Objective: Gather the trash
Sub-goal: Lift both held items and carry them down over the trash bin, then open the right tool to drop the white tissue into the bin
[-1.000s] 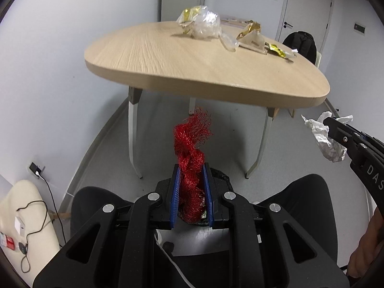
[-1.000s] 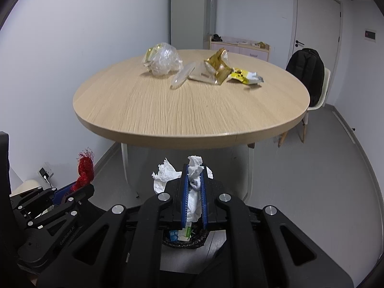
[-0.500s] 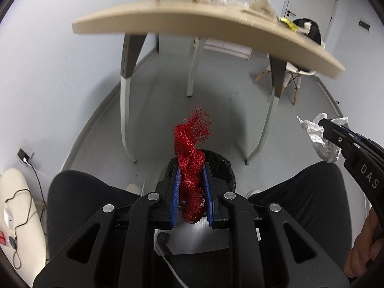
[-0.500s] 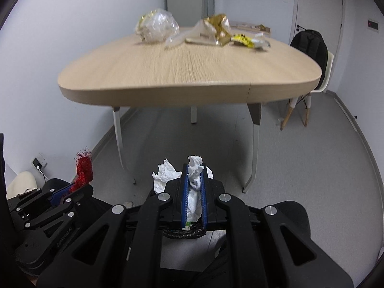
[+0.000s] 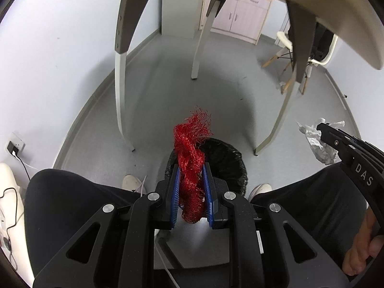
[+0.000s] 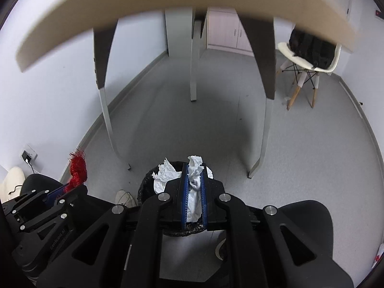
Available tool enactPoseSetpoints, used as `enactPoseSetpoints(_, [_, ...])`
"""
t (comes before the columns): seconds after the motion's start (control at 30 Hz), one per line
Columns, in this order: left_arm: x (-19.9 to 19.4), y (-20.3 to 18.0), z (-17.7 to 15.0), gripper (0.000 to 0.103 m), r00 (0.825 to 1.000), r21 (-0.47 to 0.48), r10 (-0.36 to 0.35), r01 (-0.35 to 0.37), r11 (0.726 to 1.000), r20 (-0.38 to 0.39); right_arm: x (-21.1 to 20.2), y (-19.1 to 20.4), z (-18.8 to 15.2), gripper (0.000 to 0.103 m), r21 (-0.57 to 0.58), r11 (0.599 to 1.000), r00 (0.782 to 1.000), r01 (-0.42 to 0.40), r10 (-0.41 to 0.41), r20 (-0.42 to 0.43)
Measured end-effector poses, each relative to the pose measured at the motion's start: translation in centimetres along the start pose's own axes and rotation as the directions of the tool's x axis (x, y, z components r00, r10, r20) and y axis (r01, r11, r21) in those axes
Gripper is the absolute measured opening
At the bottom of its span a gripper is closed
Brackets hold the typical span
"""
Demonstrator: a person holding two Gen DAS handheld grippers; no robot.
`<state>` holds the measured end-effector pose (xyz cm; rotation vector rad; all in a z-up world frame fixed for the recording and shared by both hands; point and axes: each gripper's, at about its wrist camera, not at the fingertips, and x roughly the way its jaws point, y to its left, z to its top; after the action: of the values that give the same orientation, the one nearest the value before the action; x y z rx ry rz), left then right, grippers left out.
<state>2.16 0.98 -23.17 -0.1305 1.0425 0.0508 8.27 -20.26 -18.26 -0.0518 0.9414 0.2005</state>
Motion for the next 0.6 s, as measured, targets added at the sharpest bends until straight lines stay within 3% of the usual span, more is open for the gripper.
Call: enactPoseSetpoints(0.6, [9.5,1.0,1.2,0.018,0.994,0.018,0.033,-0.032,0.999,-0.101,11.7,1.1,-0.2,0.008,-0.017,1.000,0.982,-0.010,0.007,-0.188])
